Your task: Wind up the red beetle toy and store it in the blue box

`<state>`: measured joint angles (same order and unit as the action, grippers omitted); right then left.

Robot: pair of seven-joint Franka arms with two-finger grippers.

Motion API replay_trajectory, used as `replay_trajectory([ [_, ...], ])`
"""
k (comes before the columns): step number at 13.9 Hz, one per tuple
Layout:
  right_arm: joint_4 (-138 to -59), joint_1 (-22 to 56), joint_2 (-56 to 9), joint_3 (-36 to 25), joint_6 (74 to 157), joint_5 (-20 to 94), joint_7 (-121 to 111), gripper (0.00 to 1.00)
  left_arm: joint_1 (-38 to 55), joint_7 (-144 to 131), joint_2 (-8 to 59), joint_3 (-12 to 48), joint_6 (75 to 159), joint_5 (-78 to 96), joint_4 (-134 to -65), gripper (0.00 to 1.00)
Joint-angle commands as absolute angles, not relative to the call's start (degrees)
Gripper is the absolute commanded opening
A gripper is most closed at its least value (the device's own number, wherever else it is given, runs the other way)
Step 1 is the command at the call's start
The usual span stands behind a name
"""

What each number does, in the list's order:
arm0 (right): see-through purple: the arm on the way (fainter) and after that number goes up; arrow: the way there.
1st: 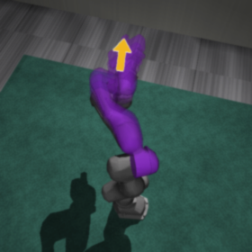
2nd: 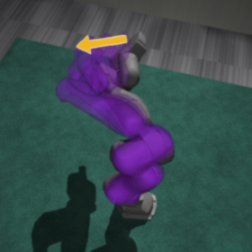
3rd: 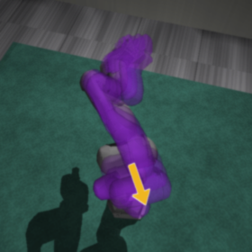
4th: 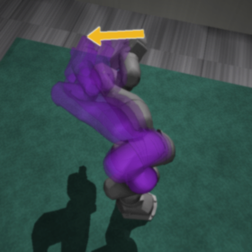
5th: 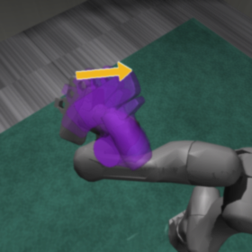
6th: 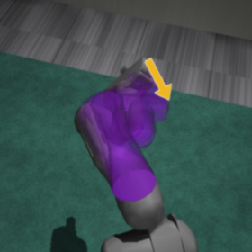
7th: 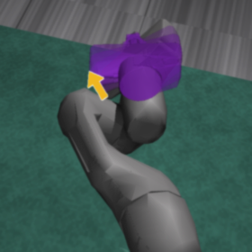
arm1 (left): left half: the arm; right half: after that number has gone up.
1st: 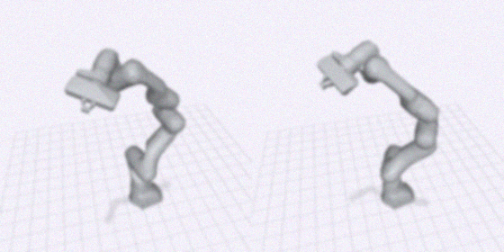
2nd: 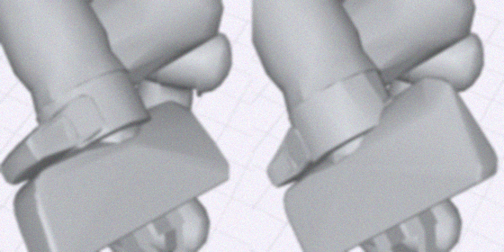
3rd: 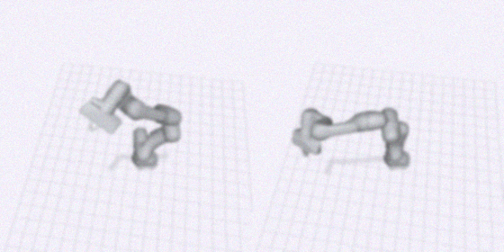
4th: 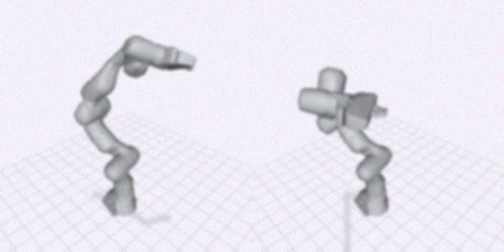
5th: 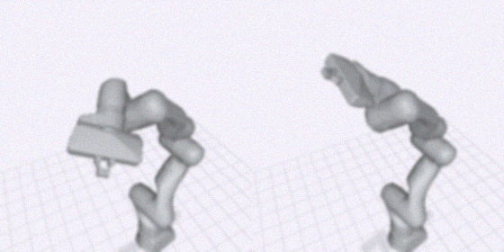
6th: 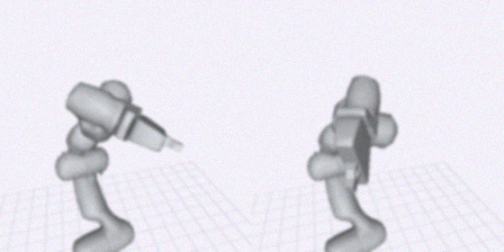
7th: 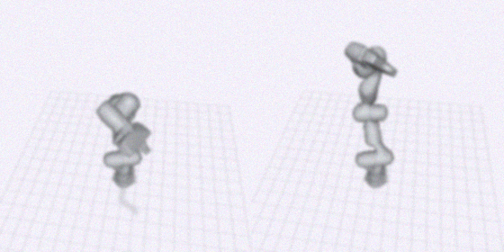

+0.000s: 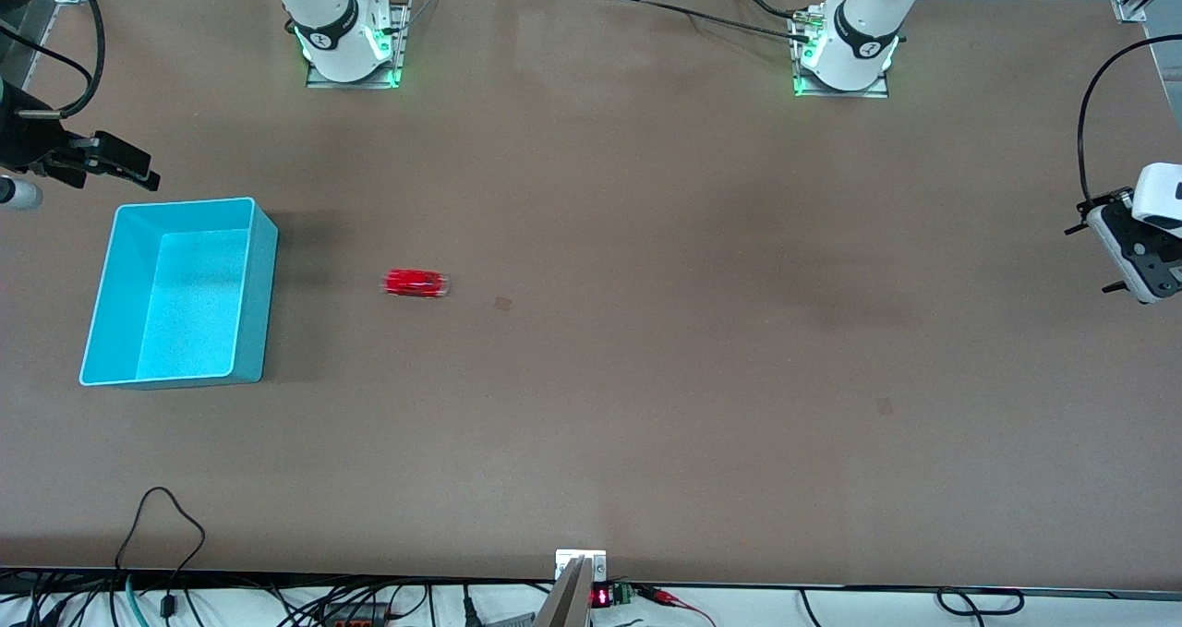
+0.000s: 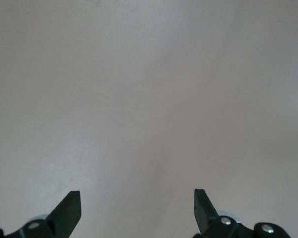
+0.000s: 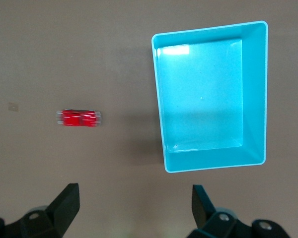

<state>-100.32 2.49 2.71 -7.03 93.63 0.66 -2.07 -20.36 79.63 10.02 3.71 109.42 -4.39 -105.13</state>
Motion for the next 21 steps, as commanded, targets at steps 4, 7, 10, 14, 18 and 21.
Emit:
replay_trajectory([
  [4,-99.8,2.5,2.8,-6.9,92.8,-0.2,-1.1,1.0,-20.6,78.0,9.3,4.0,107.0,-4.8,-103.9,1.0],
  [7,-99.8,2.6,2.2,-6.9,92.9,0.6,-1.1,1.0,-20.6,77.5,9.3,4.0,106.8,-4.8,-103.7,1.0],
  [10,-99.8,2.6,1.5,-6.9,93.2,0.9,-0.9,1.0,-20.6,69.0,9.3,5.4,101.6,-4.7,-101.1,1.0],
  [14,-99.7,3.3,0.0,-6.9,94.8,1.4,-1.1,1.0,-20.5,43.4,9.6,13.3,86.1,-4.7,-93.1,1.0],
  [18,-99.7,3.3,-3.1,-6.9,97.5,1.5,-1.8,1.0,-20.6,18.3,9.5,22.5,78.1,-4.7,-89.7,1.0],
  [21,-99.2,5.1,-4.3,-6.8,98.2,1.4,-1.8,1.0,-20.5,1.0,9.6,27.2,77.3,-4.4,-88.5,1.0],
])
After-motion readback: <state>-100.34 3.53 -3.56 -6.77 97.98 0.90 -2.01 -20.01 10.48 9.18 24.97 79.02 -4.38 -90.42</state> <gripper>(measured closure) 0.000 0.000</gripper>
